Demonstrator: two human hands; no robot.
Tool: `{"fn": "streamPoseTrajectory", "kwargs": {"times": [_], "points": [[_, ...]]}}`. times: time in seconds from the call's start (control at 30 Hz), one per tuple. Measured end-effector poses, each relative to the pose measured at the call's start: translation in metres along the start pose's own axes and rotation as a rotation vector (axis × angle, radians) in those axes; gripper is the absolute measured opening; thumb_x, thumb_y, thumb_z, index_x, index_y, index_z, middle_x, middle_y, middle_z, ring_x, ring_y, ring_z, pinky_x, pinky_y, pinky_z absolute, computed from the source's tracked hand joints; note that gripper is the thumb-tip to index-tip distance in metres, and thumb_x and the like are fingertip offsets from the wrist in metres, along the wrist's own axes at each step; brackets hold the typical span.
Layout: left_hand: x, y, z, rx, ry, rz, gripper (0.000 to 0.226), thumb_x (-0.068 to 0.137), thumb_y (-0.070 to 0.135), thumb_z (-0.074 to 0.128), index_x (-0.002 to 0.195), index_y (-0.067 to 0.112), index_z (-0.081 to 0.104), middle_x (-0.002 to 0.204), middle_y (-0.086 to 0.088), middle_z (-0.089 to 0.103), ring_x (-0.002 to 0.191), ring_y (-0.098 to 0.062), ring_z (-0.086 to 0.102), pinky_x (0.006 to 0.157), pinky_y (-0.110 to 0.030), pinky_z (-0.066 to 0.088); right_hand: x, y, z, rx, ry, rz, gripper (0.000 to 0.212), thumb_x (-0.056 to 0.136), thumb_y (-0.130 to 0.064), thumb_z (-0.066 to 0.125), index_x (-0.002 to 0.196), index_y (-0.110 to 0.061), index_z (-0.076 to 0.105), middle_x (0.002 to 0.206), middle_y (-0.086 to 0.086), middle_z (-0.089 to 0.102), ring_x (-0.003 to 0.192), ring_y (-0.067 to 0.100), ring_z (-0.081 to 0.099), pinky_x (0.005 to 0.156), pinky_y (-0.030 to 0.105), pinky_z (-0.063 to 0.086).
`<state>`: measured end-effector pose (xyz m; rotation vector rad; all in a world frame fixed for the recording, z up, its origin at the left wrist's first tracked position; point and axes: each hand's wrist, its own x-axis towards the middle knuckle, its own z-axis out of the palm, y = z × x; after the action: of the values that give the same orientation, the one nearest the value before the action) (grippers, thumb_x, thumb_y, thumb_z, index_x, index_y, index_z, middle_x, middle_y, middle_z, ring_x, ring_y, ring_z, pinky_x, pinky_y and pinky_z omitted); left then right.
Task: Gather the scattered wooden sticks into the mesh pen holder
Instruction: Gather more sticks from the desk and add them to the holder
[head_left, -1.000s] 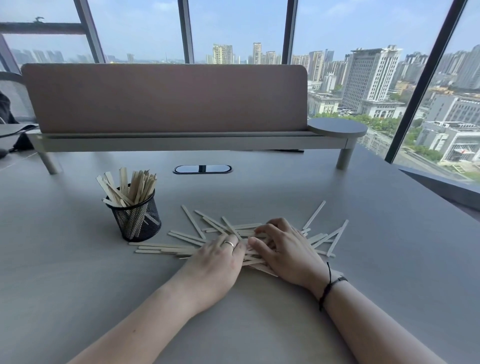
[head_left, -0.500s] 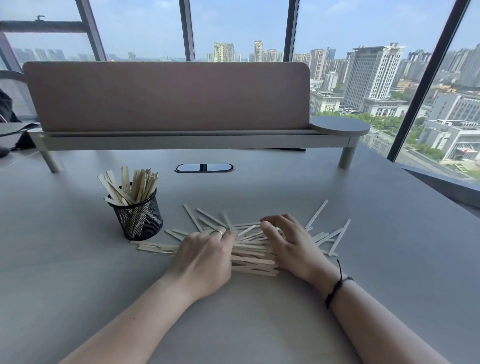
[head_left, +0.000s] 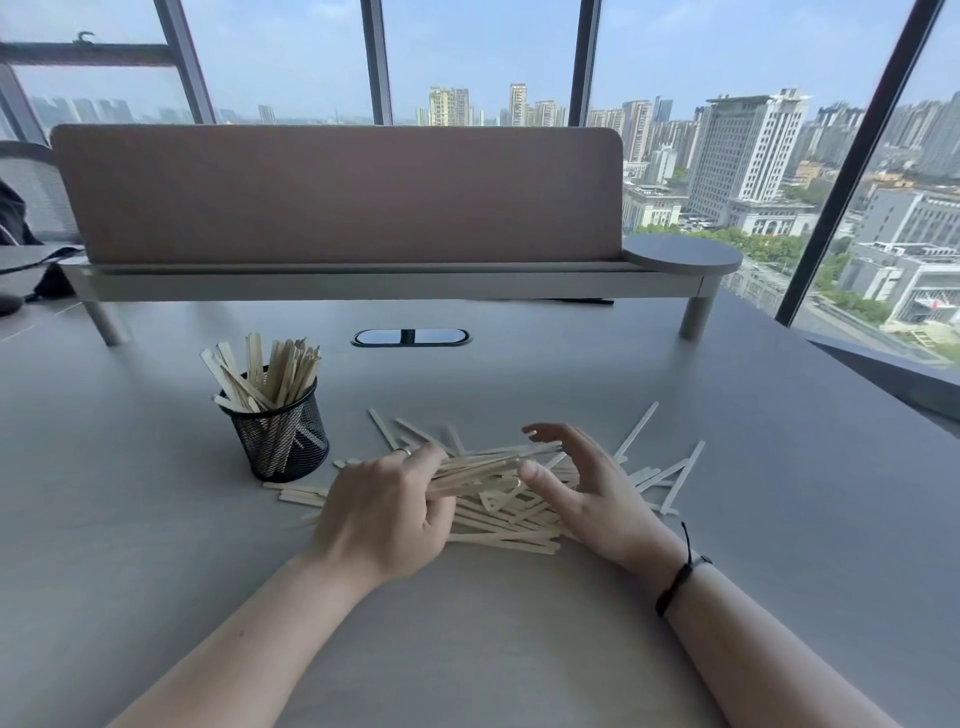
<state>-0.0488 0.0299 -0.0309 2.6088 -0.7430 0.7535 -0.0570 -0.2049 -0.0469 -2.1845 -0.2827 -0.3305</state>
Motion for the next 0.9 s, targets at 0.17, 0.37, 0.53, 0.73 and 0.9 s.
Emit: {"fn": "streamPoseTrajectory", "kwargs": {"times": [0.17,0.37,0.53,0.73,0.9], "points": [[0.0,-0.011,0.001,-0.029,0.033,-0.008,0.046,0.089,0.062,0.045,0.079,0.021,0.063,0.057,0.002,0.063,0.052,-0.026,0.063,0.042,-0.031,0.045,0.002,0.006,0.003,-0.109,0.057,0.006,0.061,0.075,-0.066,0.071,0.125,-0.034,0.056,0.119,-0.018,0.061,0.113,-0.008,0.052,0.092,0.004,0.035],[0.002,-0.019,0.0,0.062,0.019,-0.019,0.056,0.085,0.075,0.045,0.067,0.022,0.05,0.047,0.009,0.045,0.04,-0.022,0.049,0.04,-0.024,0.025,0.004,0.011,0.003,-0.141,0.058,0.032,0.062,0.075,-0.057,0.075,0.128,-0.037,0.052,0.12,-0.012,0.062,0.115,-0.002,0.054,0.092,0.018,0.039],[0.002,-0.019,0.0,-0.064,0.009,-0.15,0.046,0.086,0.045,0.073,0.06,0.033,0.037,0.043,0.007,0.038,0.044,-0.023,0.045,0.044,-0.027,0.027,0.003,0.01,0.002,-0.2,0.004,0.049,0.059,0.076,-0.056,0.074,0.128,-0.036,0.054,0.123,-0.016,0.059,0.118,0.002,0.054,0.095,0.019,0.038],[0.008,-0.015,-0.016,-0.355,0.139,-0.261,0.059,0.094,0.042,0.063,0.049,0.023,0.03,0.038,0.004,0.031,0.039,-0.015,0.028,0.042,-0.023,0.021,0.001,0.003,-0.001,-0.262,-0.07,0.062,0.069,0.071,-0.071,0.067,0.131,-0.04,0.052,0.129,-0.019,0.056,0.123,0.003,0.05,0.099,0.024,0.04],[0.017,-0.016,-0.019,-0.876,0.215,-0.524,0.064,0.088,0.058,0.063,0.058,0.02,0.021,0.054,-0.003,0.021,0.048,-0.02,0.018,0.048,-0.038,0.018,-0.001,-0.001,0.004,-0.326,-0.111,0.021,0.082,0.067,-0.089,0.051,0.133,-0.041,0.052,0.13,-0.02,0.054,0.124,0.009,0.052,0.104,0.035,0.042]]}}
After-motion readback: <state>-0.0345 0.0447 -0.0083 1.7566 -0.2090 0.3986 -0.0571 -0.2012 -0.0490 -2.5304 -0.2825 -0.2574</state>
